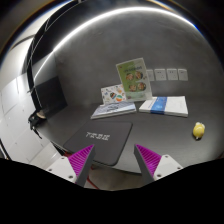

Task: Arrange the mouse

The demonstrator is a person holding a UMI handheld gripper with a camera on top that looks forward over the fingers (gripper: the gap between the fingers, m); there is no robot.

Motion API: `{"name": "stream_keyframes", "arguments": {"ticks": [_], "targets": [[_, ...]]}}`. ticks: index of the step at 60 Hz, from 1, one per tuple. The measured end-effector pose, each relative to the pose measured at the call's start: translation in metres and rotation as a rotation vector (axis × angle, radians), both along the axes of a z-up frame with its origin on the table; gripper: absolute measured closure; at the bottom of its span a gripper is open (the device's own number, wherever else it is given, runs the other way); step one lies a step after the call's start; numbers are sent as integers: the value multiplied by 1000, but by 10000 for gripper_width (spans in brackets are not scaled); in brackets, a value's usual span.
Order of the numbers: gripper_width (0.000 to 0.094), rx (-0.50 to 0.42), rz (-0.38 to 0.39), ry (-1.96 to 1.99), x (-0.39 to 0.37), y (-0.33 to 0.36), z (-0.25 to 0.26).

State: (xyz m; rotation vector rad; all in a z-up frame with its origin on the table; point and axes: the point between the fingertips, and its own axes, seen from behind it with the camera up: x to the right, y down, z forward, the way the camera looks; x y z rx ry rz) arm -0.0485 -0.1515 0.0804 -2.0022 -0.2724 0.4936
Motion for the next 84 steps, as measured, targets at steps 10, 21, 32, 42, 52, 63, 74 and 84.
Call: {"name": "stream_keyframes", "arguments": {"ticks": [10, 21, 32, 42, 52, 63, 74, 84], "targets": [[118, -35, -204, -133, 72, 15, -17], [120, -54, -434, -179, 158, 22, -25], [116, -86, -527, -248, 254, 45, -50], [117, -131, -476, -228, 297, 89, -73], [133, -168, -400, -244, 314, 132, -91], [123, -179, -361, -234, 313, 171, -90], [116, -181, -367, -258, 308, 197, -92], [421, -174, -408, -248, 304, 202, -93]]}}
